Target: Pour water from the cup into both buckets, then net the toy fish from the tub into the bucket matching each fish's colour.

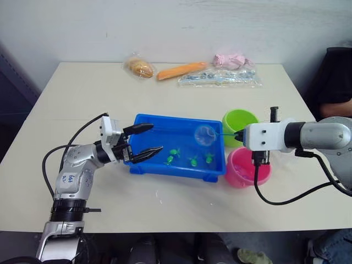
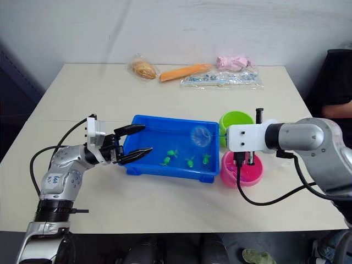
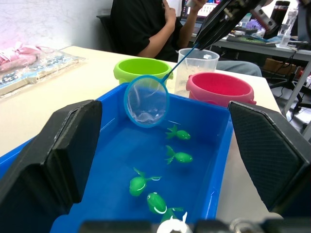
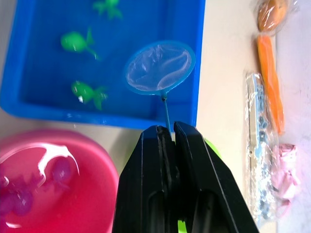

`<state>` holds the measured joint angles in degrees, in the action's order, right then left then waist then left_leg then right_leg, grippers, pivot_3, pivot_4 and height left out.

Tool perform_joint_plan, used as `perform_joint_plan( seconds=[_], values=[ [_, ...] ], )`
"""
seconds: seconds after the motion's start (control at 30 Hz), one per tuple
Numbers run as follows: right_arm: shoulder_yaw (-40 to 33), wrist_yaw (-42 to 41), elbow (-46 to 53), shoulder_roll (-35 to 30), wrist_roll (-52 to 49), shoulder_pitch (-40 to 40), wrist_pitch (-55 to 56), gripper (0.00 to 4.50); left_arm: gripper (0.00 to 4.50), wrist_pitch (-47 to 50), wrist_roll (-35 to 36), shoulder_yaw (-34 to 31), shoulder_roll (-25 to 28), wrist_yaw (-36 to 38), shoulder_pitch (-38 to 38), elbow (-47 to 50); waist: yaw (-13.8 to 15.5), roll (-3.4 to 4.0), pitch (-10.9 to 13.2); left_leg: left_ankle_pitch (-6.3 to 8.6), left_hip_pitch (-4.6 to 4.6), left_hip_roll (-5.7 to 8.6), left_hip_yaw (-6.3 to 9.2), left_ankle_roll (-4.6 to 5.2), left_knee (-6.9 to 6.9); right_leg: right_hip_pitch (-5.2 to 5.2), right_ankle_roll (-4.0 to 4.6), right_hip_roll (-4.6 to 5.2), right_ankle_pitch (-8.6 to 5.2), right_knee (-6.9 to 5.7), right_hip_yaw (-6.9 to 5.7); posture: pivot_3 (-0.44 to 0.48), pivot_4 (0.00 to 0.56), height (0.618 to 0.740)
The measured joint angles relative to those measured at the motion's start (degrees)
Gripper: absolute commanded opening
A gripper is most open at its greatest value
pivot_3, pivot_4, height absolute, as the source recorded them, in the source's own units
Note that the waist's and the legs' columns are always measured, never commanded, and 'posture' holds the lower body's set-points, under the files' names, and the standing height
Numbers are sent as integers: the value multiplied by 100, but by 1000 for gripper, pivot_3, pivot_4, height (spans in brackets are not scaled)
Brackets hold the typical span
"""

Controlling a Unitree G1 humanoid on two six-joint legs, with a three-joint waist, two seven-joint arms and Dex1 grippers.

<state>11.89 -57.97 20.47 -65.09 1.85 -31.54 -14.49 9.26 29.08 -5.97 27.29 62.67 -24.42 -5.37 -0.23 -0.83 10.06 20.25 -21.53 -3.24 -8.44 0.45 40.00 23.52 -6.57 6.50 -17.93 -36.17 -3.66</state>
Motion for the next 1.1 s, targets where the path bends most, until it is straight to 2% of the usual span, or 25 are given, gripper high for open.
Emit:
perform_joint_plan(
  seconds=[0.27, 0.7, 0.93, 1.1],
  values=[
    [305, -473, -269, 119, 377, -436, 193, 0, 4467, -34, -20, 80, 58, 199, -241, -124, -5, 1, 0, -1, 0, -2, -3, -2, -1, 0, 0, -5, 0, 1, -1, 0, 150, 740],
    [968, -1179, -264, 637, 1099, -1071, -360, 0, 4467, -93, -158, 257, 319, 692, -231, -253, -3, 2, 1, -1, -2, -1, -4, -1, 2, 3, 0, -2, 0, -2, -2, 0, 150, 740],
    [1041, -1868, 164, 673, 894, -1077, -1054, 0, 4467, -93, -158, 256, 327, 697, -225, -253, -5, 3, 2, -1, -3, -2, 1, -1, 3, 5, 0, -3, 0, -30, -2, 0, 150, 740],
    [995, -2055, 236, 654, 732, -1077, -1514, 0, 4467, -92, -158, 256, 392, 698, -220, -252, -10, 3, 2, -1, -3, -2, 1, -1, 3, 6, 1, -2, -1, -30, -2, 0, 150, 740]
  ],
)
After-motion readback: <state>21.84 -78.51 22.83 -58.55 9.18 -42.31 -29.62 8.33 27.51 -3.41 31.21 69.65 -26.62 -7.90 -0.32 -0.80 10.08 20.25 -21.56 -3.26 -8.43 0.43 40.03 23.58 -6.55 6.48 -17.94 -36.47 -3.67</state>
